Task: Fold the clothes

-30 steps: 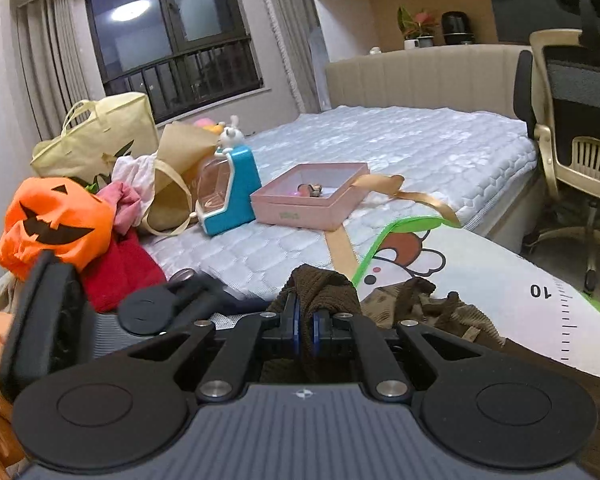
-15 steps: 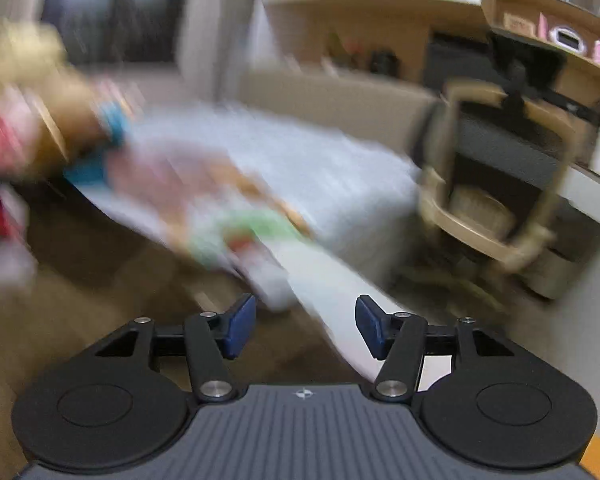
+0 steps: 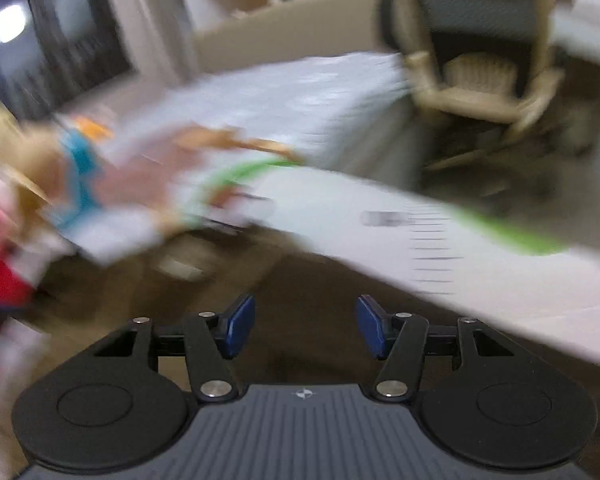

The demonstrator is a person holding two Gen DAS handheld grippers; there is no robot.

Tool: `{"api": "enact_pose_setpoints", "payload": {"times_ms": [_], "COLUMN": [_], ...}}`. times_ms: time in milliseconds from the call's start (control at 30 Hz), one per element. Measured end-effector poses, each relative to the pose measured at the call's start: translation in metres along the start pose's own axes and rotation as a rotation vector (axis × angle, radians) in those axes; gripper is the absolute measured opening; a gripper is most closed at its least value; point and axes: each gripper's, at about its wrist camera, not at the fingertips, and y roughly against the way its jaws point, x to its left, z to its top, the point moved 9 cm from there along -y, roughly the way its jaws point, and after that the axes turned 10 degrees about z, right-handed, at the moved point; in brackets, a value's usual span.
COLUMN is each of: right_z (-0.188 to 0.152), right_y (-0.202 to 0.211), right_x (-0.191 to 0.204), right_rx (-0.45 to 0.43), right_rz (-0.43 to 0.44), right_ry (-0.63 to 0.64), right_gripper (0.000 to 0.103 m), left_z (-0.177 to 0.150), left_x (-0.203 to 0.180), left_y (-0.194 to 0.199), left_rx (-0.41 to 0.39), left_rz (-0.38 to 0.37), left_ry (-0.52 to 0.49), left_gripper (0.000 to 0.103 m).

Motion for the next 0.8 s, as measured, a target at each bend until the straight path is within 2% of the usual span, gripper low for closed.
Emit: {"api": "enact_pose_setpoints", "payload": {"times_ms": [33,100,167,333,433,500,600,700,800], "right_z": [0.005,0.015,0.025,0.049,0.064,0.053,0.029,0.008,0.003], "right_y": [-0.011,-0.02,-0.029,-0.05,-0.062,-0.061,-0.056,-0.054,-0.074], "right_x": [0.008,0.002,-0.005,-0.025,-0.037,-0.039,-0.029,-0.018,-0.006], "right_rx": [-0.006,-0.042,-0.081,-0.177,-0.234,-0.187,-0.09,0.004,0.078], "right_rz": [0.063,0.064,0.057,0.04,0.029,0.061,0.142,0.215,0.25], "right_ry": [-0.036,-0.076,-0.114,-0.209,-0.266,-0.296,-0.317,-0.331,-0.324], "right_gripper": [0.06,0.062,0.062,0.061,0.061,0.061,0.062,0.066,0.069], "left_z": [0.006,0.017,0.028,0.055,0.064,0.066,0.055,0.052,0.057], "left_x": [-0.008,-0.023,-0.037,-0.06,-0.067,-0.067,-0.061,-0.063,-0.069], "left_y": [0.003,0.004,-0.005,-0.04,-0.081,-0.108,-0.139,-0.149,-0.149], "left_rx": [-0.024,-0.059,-0.06,-0.021,0.025,0.079,0.184,0.195,0.173], "left_rz": [-0.034,-0.104,-0.154,-0.281,-0.313,-0.311,-0.258,-0.262,-0.289], "left_ry": [0.011,0.039,0.06,0.148,0.233,0.308,0.392,0.387,0.375], "left_gripper": [0.095,0.097,0.099,0.1,0.1,0.1,0.1,0.1,0.1]}}
